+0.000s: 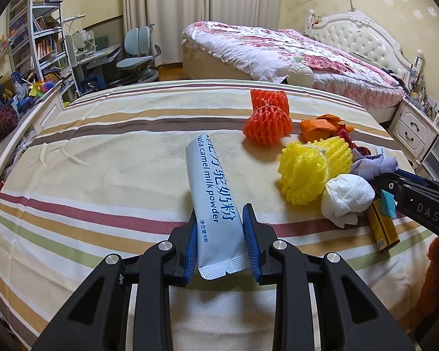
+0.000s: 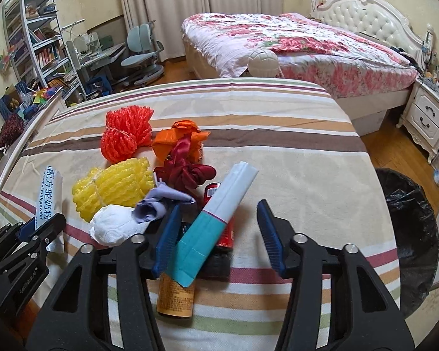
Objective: Collect trash
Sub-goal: 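Grasp the white milk-powder tube with the left gripper while the right gripper grasps the teal marker, then lift the milk-powder tube and teal marker off the table with both grippers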
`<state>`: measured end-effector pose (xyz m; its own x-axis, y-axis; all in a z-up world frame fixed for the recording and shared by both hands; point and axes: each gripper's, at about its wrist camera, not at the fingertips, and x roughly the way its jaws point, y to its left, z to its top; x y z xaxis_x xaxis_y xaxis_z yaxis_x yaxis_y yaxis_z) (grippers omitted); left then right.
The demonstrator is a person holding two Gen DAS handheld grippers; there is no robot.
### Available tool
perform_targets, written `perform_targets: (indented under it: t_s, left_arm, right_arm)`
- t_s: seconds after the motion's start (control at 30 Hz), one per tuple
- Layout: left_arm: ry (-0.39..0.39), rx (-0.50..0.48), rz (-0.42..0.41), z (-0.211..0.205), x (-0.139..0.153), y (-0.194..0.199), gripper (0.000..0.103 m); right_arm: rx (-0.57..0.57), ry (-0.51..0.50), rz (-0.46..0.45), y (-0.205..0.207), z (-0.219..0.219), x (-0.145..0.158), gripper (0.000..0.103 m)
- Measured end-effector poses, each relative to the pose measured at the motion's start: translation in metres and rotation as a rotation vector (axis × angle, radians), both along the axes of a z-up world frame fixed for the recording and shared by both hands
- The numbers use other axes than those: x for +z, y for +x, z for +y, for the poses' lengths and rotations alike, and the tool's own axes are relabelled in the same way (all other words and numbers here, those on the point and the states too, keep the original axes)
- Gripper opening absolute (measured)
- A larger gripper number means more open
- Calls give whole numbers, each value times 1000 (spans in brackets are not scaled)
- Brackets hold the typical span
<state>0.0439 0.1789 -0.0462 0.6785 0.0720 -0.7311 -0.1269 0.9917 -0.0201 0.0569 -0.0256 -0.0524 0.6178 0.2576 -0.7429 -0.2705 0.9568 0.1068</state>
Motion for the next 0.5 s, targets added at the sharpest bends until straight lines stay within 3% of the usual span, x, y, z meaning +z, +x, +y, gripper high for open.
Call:
perform_targets:
  t_s: [0.17,0.5]
  left_arm:
    - [-11,4,4,3,-1,-1,30]
    - [-18,1,-5,3,2,-6,30]
  right_arm:
    - [4,10,1,-3,0,1,19]
    - [-2,38,-27,-15,-7,10,18]
